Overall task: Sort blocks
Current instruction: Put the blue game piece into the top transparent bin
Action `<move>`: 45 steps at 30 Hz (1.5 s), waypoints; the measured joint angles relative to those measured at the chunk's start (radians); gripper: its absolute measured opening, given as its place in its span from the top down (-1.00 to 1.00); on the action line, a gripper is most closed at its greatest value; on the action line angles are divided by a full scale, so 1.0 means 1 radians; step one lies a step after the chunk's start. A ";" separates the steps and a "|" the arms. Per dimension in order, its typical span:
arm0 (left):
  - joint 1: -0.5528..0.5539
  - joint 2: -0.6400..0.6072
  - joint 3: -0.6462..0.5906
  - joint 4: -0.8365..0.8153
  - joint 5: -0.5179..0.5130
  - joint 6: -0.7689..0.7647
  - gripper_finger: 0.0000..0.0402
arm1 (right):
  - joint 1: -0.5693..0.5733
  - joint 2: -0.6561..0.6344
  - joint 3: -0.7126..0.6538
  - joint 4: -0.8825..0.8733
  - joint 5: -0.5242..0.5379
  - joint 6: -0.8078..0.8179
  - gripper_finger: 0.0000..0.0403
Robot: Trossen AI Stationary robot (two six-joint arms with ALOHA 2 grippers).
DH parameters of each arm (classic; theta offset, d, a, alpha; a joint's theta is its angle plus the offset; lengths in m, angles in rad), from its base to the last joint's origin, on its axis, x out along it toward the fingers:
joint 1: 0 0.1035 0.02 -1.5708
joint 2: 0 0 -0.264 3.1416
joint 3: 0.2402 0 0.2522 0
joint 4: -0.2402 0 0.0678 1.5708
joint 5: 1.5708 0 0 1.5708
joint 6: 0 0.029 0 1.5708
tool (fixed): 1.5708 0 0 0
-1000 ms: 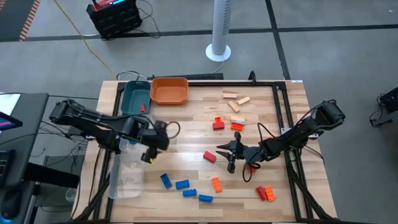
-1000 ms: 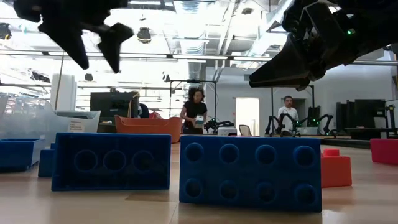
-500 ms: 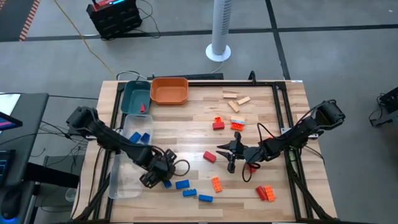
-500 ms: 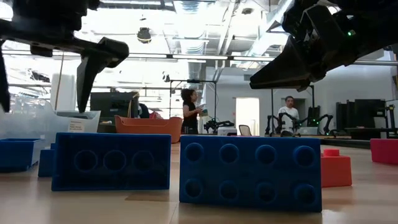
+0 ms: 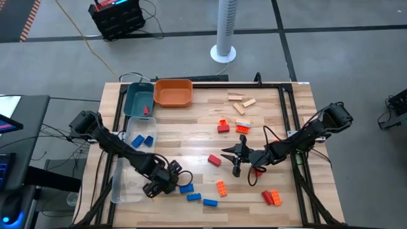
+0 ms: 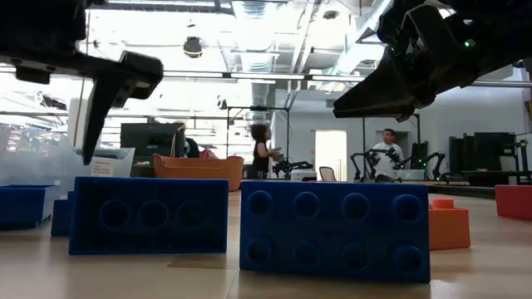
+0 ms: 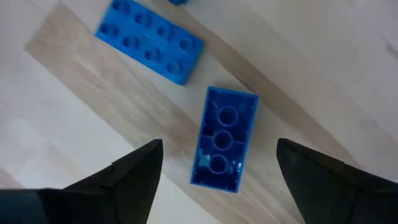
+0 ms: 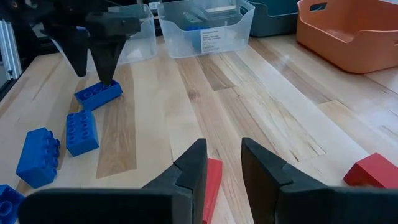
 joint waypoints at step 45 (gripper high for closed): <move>0.136 -0.034 0.110 -0.511 -0.465 -0.189 0.33 | 0.000 0.000 0.000 0.000 0.000 0.000 0.46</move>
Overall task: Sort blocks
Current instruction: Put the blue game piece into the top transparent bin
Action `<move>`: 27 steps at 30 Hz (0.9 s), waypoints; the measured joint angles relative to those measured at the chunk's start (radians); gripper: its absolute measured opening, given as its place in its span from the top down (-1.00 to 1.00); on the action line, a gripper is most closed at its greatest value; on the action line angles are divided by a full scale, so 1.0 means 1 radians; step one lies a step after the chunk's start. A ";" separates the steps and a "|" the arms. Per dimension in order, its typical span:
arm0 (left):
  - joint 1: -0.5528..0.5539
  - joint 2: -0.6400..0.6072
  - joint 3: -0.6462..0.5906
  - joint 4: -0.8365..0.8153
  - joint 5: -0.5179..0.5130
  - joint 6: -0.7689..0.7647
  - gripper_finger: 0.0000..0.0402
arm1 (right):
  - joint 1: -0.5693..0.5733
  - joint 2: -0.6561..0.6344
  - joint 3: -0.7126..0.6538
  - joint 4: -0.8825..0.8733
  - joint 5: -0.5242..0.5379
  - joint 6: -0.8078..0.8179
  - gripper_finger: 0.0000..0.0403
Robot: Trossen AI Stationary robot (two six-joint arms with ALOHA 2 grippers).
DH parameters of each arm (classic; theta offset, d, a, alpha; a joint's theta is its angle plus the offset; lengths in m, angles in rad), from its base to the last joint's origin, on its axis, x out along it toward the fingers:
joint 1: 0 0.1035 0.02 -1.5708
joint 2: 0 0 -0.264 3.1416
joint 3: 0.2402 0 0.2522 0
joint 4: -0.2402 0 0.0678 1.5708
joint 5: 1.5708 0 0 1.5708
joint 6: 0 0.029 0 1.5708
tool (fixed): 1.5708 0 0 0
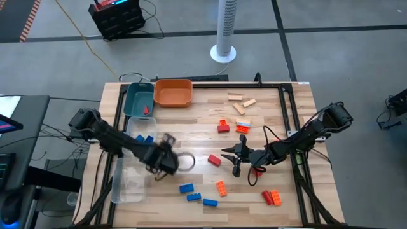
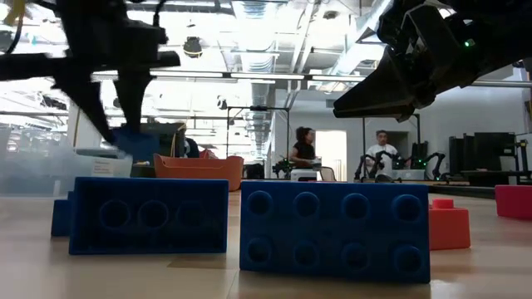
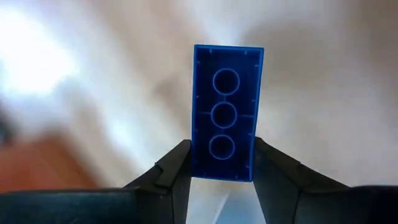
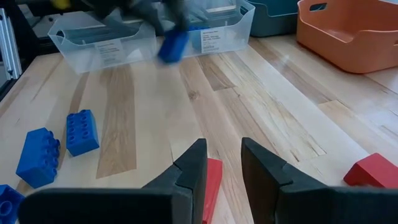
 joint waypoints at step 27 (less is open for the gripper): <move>0.412 -0.392 -0.176 -0.242 0.135 -0.452 -0.29 | -0.005 0.000 0.000 0.000 0.000 0.000 0.46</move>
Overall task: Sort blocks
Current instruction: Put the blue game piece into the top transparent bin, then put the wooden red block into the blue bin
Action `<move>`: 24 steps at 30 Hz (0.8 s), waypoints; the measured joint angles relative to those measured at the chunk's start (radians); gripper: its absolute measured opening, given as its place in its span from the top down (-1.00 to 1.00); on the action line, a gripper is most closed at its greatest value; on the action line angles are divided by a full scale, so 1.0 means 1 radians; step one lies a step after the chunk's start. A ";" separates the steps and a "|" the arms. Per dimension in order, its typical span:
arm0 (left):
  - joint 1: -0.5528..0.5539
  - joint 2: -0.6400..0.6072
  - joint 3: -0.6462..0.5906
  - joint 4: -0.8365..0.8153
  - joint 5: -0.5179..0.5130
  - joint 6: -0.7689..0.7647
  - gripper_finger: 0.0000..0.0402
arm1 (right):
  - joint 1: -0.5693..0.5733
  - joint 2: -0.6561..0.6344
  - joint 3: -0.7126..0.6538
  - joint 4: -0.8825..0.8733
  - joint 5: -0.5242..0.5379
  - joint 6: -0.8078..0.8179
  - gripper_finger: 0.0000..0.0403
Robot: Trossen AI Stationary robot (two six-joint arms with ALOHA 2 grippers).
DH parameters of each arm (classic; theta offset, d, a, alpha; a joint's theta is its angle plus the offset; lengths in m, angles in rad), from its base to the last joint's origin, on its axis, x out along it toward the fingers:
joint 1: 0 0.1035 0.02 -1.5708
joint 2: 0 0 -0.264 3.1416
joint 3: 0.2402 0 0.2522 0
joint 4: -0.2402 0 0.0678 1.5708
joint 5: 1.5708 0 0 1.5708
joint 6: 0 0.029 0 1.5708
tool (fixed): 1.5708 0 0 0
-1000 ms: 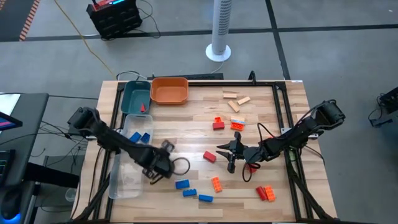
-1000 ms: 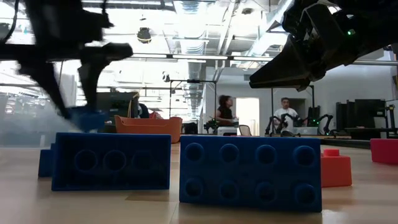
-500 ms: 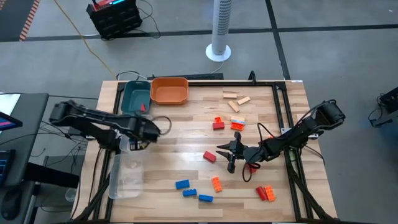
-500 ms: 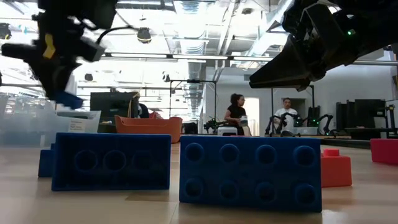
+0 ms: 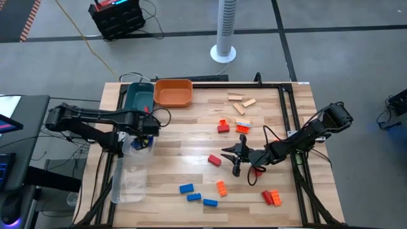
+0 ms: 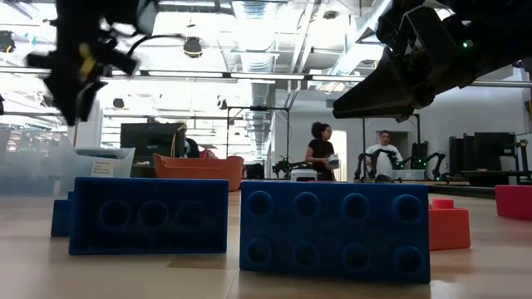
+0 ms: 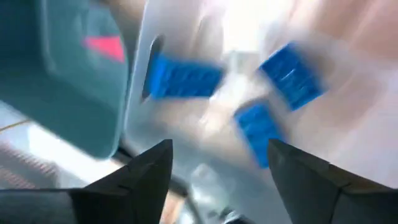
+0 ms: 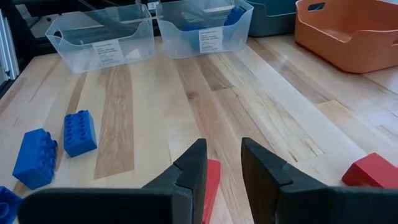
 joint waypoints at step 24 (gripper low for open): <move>-0.406 0.652 0.442 0.564 0.351 0.028 -0.27 | 0.003 0.000 0.000 -0.012 -0.001 0.002 0.46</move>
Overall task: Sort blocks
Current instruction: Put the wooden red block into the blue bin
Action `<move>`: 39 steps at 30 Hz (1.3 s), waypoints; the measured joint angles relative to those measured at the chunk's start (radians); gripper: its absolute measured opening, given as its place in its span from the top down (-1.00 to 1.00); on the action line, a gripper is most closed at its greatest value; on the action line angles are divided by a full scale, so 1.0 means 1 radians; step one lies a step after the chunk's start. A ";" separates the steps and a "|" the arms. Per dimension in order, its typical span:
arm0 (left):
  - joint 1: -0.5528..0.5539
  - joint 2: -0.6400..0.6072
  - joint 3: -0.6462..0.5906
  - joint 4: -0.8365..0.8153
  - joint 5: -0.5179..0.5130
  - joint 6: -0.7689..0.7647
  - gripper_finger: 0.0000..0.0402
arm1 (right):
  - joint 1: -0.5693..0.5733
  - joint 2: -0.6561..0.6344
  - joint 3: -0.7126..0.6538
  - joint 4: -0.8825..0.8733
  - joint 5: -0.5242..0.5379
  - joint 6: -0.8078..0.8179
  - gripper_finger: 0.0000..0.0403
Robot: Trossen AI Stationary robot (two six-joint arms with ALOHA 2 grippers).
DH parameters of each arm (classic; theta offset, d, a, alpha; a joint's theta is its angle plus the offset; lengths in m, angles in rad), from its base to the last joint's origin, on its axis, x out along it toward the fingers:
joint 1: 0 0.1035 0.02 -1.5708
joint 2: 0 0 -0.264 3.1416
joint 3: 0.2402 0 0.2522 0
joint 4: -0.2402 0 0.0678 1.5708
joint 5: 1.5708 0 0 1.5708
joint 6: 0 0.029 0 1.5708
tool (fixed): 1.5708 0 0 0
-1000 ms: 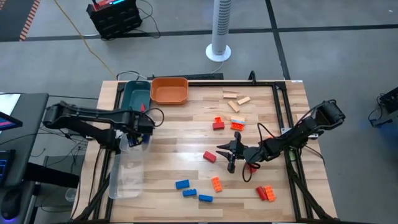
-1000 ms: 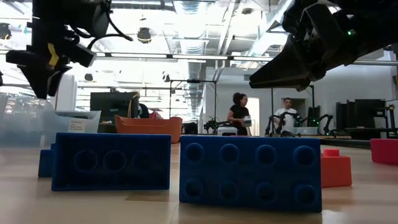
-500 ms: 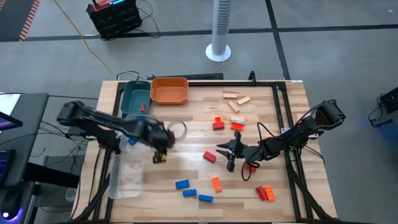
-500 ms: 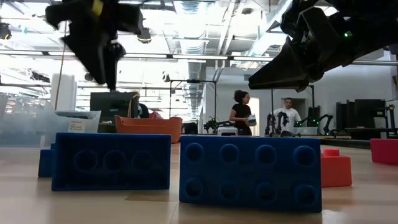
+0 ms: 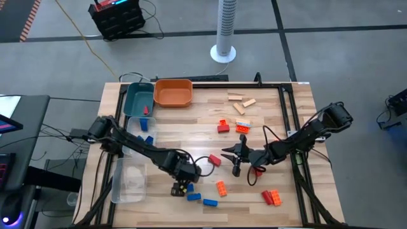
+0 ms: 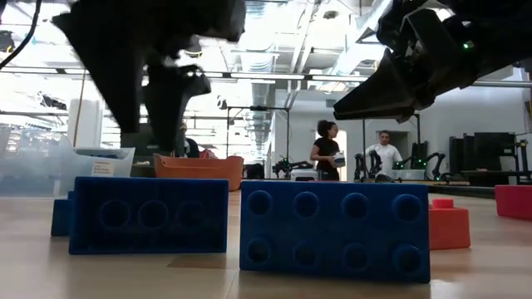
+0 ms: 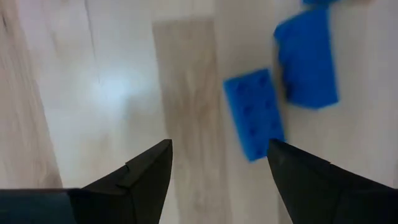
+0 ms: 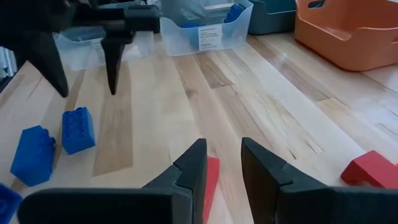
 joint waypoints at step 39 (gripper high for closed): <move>0.293 0.133 0.020 0.452 0.027 0.590 -0.27 | 0.043 -0.170 -0.002 -0.425 -0.074 0.244 0.46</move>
